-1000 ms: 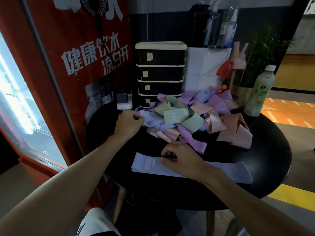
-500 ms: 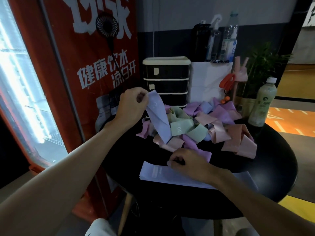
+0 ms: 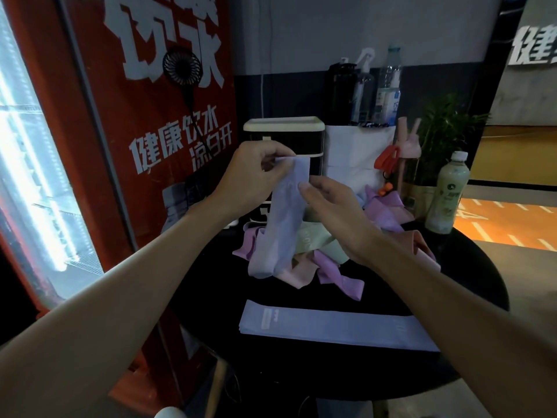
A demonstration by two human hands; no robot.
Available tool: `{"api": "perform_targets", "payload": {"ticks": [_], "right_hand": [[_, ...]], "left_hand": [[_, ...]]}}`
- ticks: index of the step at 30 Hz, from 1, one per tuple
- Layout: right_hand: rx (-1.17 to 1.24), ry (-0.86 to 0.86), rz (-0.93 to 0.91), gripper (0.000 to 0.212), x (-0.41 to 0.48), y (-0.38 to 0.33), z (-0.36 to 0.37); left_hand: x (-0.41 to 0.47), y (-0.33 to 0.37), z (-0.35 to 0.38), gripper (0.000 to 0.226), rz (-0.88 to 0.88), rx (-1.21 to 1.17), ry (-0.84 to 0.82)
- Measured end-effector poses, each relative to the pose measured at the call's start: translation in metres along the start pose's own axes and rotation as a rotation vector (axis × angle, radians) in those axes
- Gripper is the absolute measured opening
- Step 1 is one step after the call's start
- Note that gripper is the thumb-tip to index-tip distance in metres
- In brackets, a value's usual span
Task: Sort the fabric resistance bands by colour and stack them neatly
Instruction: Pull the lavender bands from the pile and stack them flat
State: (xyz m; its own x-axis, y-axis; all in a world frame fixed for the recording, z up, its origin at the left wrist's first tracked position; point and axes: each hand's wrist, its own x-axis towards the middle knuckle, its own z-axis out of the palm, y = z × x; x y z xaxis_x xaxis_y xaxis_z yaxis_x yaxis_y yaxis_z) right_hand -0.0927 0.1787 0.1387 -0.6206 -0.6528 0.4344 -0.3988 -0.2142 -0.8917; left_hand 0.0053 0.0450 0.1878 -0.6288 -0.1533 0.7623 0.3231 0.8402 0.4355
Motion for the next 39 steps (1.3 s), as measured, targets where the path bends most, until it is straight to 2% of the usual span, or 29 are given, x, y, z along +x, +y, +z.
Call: {"api": "perform_targets", "payload": {"ticks": [4,7,11,13,16,20,25,32,37,39], "right_hand": [[-0.016,0.063,-0.034,0.014,-0.002,-0.006,0.002],[-0.037,0.138,-0.046,0.015,-0.002,-0.009,0.002],[-0.012,0.159,-0.083,0.014,-0.001,-0.015,0.000],[0.020,0.117,-0.076,0.007,-0.001,-0.017,-0.002],[0.020,0.043,-0.026,0.015,-0.003,-0.016,-0.004],[-0.019,0.058,-0.040,0.019,-0.006,-0.011,-0.007],[0.018,0.041,-0.014,0.004,-0.011,0.000,-0.008],[0.084,-0.004,0.053,0.013,-0.016,0.015,-0.005],[0.034,-0.077,0.104,0.009,-0.023,0.024,-0.007],[0.023,-0.076,0.119,0.014,-0.025,0.027,-0.008]], "left_hand": [[0.003,0.007,-0.001,0.016,-0.004,0.001,0.006],[0.004,0.010,-0.001,0.012,-0.033,-0.031,0.012],[0.007,0.013,-0.003,0.010,-0.103,-0.121,0.059],[0.010,0.017,-0.004,0.007,-0.115,-0.154,0.110],[0.014,0.023,-0.005,0.010,-0.115,-0.220,0.164],[0.018,0.021,-0.008,0.009,-0.145,-0.255,0.193],[0.019,0.018,-0.008,0.012,-0.155,-0.253,0.186],[0.015,0.014,-0.002,0.009,-0.187,-0.256,0.173],[0.015,0.015,-0.004,0.013,-0.199,-0.247,0.163],[0.015,0.016,-0.005,0.011,-0.209,-0.256,0.170]]}}
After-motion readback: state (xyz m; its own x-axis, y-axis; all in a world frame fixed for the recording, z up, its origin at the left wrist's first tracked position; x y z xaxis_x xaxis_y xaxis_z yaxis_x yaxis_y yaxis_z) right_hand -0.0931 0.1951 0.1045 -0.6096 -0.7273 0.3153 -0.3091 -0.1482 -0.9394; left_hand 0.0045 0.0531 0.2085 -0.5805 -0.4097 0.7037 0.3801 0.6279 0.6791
